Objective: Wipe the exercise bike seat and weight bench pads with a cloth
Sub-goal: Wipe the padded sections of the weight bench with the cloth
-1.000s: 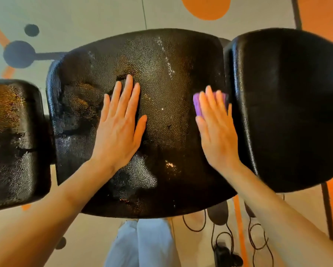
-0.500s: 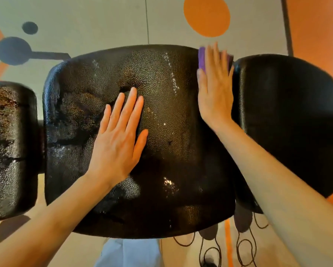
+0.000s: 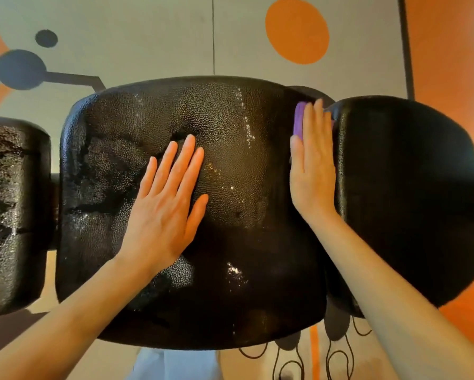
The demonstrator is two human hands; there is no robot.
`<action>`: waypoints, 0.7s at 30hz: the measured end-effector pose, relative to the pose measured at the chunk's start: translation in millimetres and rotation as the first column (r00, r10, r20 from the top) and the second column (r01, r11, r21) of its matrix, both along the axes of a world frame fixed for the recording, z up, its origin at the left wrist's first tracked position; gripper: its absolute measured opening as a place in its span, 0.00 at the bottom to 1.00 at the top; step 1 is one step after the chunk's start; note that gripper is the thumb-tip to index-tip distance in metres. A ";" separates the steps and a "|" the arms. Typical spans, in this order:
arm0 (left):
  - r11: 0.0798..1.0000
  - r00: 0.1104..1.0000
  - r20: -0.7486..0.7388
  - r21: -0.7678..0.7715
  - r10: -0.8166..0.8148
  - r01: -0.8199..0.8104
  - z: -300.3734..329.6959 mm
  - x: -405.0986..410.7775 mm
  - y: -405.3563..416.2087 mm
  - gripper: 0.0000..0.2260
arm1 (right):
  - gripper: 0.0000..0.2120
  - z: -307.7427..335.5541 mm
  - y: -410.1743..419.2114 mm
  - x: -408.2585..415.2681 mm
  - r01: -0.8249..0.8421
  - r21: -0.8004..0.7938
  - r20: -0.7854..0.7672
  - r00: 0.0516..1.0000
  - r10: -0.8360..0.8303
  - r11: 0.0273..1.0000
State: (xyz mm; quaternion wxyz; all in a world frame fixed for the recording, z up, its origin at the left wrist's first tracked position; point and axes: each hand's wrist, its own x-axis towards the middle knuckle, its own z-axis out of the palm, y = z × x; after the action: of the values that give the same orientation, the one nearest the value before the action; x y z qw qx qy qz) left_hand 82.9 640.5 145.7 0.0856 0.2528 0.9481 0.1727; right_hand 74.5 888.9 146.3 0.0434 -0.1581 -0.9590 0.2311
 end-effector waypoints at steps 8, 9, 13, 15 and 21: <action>1.000 1.000 0.012 0.007 -0.004 0.004 0.8 0.7 -0.7 0.29 | 0.25 6.7 2.0 -0.1 -0.041 -0.012 0.028 0.999 0.041 0.999; 1.000 1.000 0.008 0.009 -0.002 0.002 0.6 1.0 -0.5 0.29 | 0.25 8.0 7.0 -33.3 -0.005 -0.025 -0.008 1.000 0.005 1.000; 1.000 1.000 0.011 0.023 0.000 0.000 2.0 0.1 0.1 0.29 | 0.25 3.6 -3.2 -27.5 0.035 -0.023 -0.052 0.998 -0.036 0.999; 1.000 1.000 0.022 0.023 0.005 -0.005 3.2 -0.3 -1.0 0.29 | 0.24 1.2 -6.0 15.7 -0.006 -0.030 -0.020 1.000 0.005 1.000; 1.000 0.999 0.043 0.017 -0.005 0.005 2.0 -0.4 -1.3 0.29 | 0.25 7.2 -32.9 -51.1 0.112 0.115 -0.028 0.994 -0.110 0.987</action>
State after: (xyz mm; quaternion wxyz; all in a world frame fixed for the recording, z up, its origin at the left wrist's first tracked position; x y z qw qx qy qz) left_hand 82.5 639.3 147.7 0.1043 0.2521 0.9440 0.1856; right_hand 23.4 856.0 153.5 0.0755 -0.2059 -0.9601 0.1736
